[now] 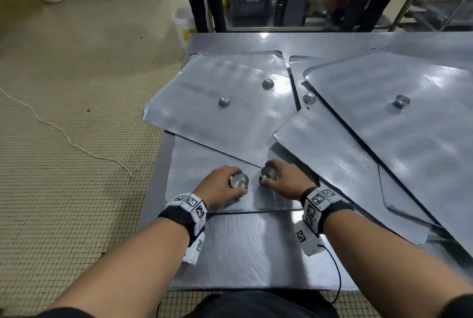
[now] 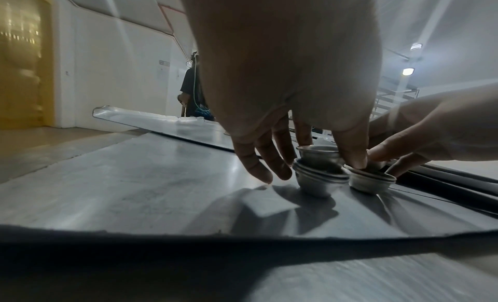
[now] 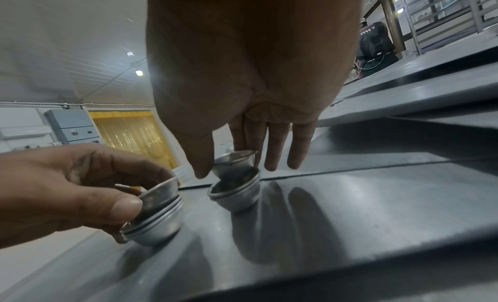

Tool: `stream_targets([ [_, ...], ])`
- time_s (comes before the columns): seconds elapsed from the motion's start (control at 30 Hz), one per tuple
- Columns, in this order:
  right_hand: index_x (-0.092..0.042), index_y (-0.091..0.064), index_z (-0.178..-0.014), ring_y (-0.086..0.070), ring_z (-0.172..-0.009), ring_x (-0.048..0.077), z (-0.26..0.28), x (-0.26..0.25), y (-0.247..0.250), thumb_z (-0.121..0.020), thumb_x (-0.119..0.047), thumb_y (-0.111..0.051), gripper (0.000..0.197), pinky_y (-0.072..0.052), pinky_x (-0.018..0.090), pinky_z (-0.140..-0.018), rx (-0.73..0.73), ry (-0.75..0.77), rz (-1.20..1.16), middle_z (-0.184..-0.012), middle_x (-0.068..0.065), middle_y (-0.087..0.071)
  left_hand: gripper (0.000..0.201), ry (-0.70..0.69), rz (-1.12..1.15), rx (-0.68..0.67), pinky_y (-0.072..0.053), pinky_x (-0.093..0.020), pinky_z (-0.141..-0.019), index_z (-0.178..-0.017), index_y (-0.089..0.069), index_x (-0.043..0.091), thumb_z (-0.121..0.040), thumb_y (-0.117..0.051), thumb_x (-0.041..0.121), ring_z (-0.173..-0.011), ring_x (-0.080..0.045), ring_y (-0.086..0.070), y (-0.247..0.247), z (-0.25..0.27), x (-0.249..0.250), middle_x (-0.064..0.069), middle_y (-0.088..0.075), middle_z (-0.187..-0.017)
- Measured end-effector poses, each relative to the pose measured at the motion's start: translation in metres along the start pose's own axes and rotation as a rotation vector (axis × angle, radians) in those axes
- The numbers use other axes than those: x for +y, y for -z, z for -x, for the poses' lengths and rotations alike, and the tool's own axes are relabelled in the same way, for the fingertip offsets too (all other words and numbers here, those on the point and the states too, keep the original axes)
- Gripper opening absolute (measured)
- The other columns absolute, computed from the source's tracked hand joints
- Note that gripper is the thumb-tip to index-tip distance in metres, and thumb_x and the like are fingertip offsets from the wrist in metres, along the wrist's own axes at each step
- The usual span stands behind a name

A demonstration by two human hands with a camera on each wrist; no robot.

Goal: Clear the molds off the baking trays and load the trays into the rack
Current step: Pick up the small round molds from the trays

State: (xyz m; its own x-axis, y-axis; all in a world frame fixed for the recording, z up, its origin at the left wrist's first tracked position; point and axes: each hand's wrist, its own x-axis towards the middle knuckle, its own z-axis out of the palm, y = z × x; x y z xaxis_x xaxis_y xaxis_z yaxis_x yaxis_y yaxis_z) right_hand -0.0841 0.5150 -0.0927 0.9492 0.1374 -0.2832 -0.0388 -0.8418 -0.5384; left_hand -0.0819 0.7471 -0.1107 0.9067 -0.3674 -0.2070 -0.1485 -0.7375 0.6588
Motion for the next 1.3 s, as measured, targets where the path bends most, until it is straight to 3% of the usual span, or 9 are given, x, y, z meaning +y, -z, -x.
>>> stream_targets([
  [0.17,-0.02,-0.059,-0.13,-0.06,-0.114,0.025,0.005,0.004,-0.007,-0.087,-0.035,-0.066,0.046,-0.048,0.034,-0.093,0.002,-0.002,0.014,-0.123,0.006,-0.067,0.047,-0.018,-0.045,-0.028,-0.048,-0.034,-0.091,-0.12,-0.063,0.024,-0.08,-0.075,0.044,-0.104,-0.017,-0.059,-0.003,0.001,0.0,0.002,-0.063,-0.115],
  [0.5,-0.022,-0.055,-0.133,-0.055,-0.118,0.026,-0.001,0.007,-0.017,-0.086,-0.04,-0.064,0.051,-0.047,0.037,-0.095,-0.036,-0.016,0.089,-0.124,0.012,-0.063,0.054,0.016,-0.063,-0.046,-0.047,-0.035,-0.095,-0.123,-0.063,0.021,-0.075,-0.08,0.038,-0.108,-0.019,-0.059,-0.002,-0.007,0.0,0.0,-0.064,-0.119],
  [0.7,-0.029,-0.055,-0.131,-0.056,-0.114,0.026,-0.006,0.009,-0.021,-0.085,-0.044,-0.064,0.049,-0.048,0.037,-0.09,-0.038,-0.02,0.121,-0.12,0.011,-0.061,0.06,0.027,-0.108,-0.055,-0.049,-0.036,-0.092,-0.12,-0.064,0.023,-0.066,-0.068,0.05,-0.105,-0.017,-0.059,-0.002,-0.008,0.002,0.004,-0.065,-0.116],
  [0.87,-0.023,-0.06,-0.106,-0.056,-0.103,0.026,-0.01,0.007,-0.024,-0.086,-0.04,-0.062,0.026,-0.037,0.031,-0.071,0.004,0.052,0.167,-0.102,0.004,-0.067,0.04,0.025,-0.119,-0.037,-0.052,-0.035,-0.08,-0.099,-0.066,0.026,-0.065,-0.066,0.048,-0.09,-0.016,-0.061,-0.002,-0.014,0.003,0.009,-0.067,-0.098],
  [1.03,-0.024,-0.056,-0.086,-0.06,-0.09,0.027,-0.02,0.001,-0.017,-0.079,-0.033,-0.064,0.013,-0.033,0.029,-0.065,0.049,0.071,0.14,-0.091,0.002,-0.068,0.027,0.045,-0.109,0.013,-0.052,-0.032,-0.073,-0.09,-0.066,0.023,-0.068,-0.069,0.039,-0.084,-0.016,-0.062,0.003,-0.025,0.001,0.008,-0.067,-0.09],
  [1.3,-0.022,-0.058,-0.093,-0.062,-0.091,0.028,-0.053,-0.01,-0.001,-0.075,-0.031,-0.067,0.022,-0.041,0.03,-0.068,0.067,0.072,0.106,-0.097,0.005,-0.068,0.024,0.053,-0.073,0.077,-0.041,-0.028,-0.068,-0.091,-0.064,0.025,-0.074,-0.072,0.04,-0.084,-0.016,-0.059,0.019,-0.049,-0.002,0.006,-0.065,-0.092],
])
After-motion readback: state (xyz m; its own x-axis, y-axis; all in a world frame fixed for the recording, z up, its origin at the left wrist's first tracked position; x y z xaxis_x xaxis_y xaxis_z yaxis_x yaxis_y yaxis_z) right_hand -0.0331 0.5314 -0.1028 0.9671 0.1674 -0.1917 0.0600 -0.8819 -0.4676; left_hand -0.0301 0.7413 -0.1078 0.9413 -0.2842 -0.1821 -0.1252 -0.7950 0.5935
